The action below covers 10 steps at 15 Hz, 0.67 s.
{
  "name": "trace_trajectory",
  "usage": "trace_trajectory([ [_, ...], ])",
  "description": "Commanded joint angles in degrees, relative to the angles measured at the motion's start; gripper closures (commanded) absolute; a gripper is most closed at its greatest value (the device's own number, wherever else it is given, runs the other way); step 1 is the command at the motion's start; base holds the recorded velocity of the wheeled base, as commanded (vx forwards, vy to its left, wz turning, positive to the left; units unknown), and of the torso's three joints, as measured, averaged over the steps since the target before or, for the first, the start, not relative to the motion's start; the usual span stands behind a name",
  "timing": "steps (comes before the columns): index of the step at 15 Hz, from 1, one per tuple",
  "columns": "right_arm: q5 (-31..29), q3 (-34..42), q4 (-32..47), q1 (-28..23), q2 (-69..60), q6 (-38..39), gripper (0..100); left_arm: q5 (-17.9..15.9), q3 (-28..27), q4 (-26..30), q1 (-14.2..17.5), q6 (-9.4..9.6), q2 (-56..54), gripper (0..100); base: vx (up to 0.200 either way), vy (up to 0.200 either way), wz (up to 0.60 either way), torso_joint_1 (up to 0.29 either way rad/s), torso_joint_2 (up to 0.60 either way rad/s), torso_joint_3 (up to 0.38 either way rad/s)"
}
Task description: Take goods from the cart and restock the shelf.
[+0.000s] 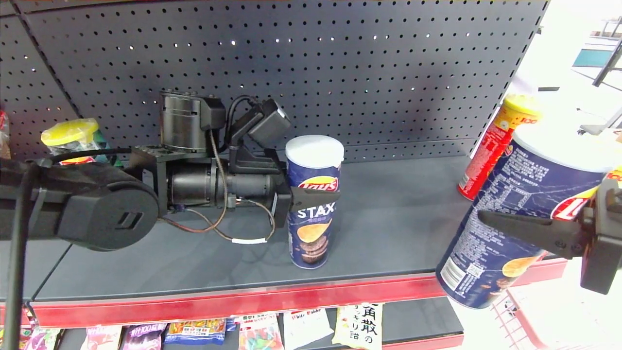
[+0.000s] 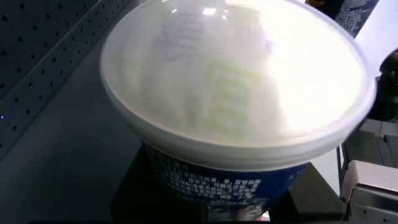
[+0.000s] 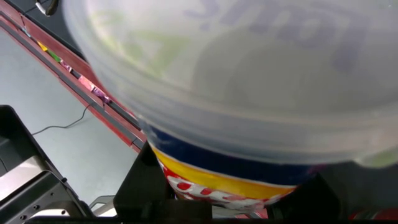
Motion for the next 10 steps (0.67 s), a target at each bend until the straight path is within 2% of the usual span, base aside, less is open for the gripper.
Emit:
trace_trajectory([
  [1, 0.0, -0.2, 0.0, 0.0, 0.4, 0.0, 100, 0.0, 1.1, -0.1, -0.9, -0.06, -0.7, 100, 0.000, 0.000, 0.00, 0.000, 0.00, 0.000],
  [10, 0.0, -0.6, 0.0, 0.0, 1.4, -0.1, 100, -0.3, 2.7, -1.4, -1.0, -0.14, -0.7, 100, 0.000, 0.000, 0.00, 0.000, 0.00, 0.000],
])
